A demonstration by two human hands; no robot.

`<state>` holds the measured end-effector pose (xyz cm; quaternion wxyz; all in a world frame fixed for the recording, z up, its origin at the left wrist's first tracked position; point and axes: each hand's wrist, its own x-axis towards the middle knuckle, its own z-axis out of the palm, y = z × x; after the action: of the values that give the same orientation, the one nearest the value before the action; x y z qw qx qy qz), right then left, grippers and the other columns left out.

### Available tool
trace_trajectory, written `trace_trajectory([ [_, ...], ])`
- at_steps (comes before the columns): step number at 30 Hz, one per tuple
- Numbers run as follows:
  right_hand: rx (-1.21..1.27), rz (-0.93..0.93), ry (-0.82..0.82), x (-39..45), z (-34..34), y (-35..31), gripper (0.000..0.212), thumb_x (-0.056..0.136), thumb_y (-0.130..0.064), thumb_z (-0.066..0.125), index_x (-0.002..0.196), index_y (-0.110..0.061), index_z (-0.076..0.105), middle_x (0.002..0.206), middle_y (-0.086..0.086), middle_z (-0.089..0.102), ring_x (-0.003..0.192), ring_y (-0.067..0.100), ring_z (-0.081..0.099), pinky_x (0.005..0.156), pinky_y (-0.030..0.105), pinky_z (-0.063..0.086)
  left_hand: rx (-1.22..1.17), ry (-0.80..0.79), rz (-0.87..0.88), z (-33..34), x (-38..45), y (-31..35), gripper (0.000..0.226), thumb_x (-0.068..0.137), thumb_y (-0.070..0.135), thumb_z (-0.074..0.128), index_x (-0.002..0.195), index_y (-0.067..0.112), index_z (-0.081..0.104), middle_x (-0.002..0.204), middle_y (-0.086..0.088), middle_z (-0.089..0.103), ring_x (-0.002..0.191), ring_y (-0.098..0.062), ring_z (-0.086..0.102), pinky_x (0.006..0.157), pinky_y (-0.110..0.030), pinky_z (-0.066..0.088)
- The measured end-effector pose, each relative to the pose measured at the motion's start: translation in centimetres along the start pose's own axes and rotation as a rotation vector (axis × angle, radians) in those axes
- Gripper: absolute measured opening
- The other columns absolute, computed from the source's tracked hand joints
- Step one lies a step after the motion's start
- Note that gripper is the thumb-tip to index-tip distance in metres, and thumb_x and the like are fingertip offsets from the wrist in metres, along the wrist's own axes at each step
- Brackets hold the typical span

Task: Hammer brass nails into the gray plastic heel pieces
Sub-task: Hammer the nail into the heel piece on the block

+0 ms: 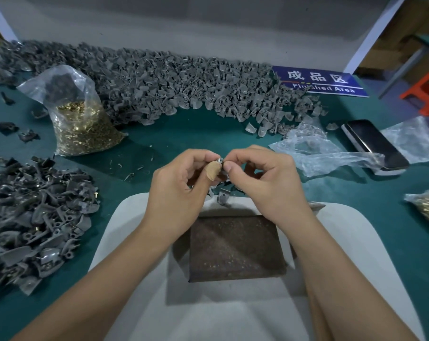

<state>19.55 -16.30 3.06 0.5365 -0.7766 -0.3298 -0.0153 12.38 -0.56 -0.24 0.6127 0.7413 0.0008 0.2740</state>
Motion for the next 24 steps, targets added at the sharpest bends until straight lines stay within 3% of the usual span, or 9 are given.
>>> trace_trajectory([
  [5, 0.040, 0.032, -0.017, 0.06, -0.40, -0.33, 0.011, 0.089, -0.003, 0.074, 0.084, -0.011, 0.079, 0.073, -0.006, 0.065, 0.066, 0.005, 0.053, 0.065, 0.018, 0.040, -0.060, 0.005, 0.005, 0.13, -0.05, 0.58, 0.014, 0.098, 0.018, 0.067, 0.102, 0.032, 0.068, 0.092, 0.006, 0.076, 0.081, -0.014, 0.076, 0.074, -0.024, 0.060],
  [9, -0.130, -0.060, -0.037, -0.06, -0.69, -0.68, 0.013, 0.087, -0.004, 0.075, 0.079, -0.014, 0.077, 0.068, -0.004, 0.059, 0.061, 0.012, 0.045, 0.060, 0.021, 0.035, 0.045, -0.020, 0.052, 0.09, -0.24, 0.77, 0.020, 0.097, 0.012, 0.068, 0.103, 0.031, 0.068, 0.094, 0.011, 0.076, 0.085, -0.011, 0.075, 0.078, -0.026, 0.060],
  [13, -0.285, -0.167, 0.001, -0.08, -0.54, -0.96, 0.013, 0.085, -0.004, 0.073, 0.075, -0.013, 0.074, 0.064, -0.006, 0.053, 0.060, 0.013, 0.043, 0.059, 0.021, 0.034, 0.076, -0.035, 0.064, -0.13, -0.24, 0.98, 0.013, 0.097, 0.006, 0.068, 0.105, 0.016, 0.070, 0.096, 0.013, 0.075, 0.084, -0.005, 0.074, 0.077, -0.021, 0.059],
  [20, -0.136, -0.102, -0.003, -0.25, -0.25, -0.39, 0.012, 0.088, -0.003, 0.072, 0.078, -0.009, 0.076, 0.067, 0.002, 0.061, 0.066, 0.018, 0.054, 0.063, 0.028, 0.043, 0.166, 0.018, 0.120, 0.02, -0.32, 0.96, 0.017, 0.096, 0.011, 0.067, 0.107, 0.025, 0.067, 0.094, 0.028, 0.071, 0.084, -0.003, 0.073, 0.079, -0.024, 0.059],
  [24, -0.062, -0.067, 0.000, -0.36, 0.01, -0.08, 0.009, 0.089, -0.003, 0.073, 0.081, -0.006, 0.077, 0.070, 0.005, 0.065, 0.067, 0.017, 0.056, 0.064, 0.030, 0.045, 0.189, 0.033, 0.145, -0.07, -0.35, 0.74, 0.017, 0.096, 0.013, 0.068, 0.108, 0.024, 0.069, 0.094, 0.027, 0.071, 0.083, -0.003, 0.073, 0.079, -0.023, 0.059],
])
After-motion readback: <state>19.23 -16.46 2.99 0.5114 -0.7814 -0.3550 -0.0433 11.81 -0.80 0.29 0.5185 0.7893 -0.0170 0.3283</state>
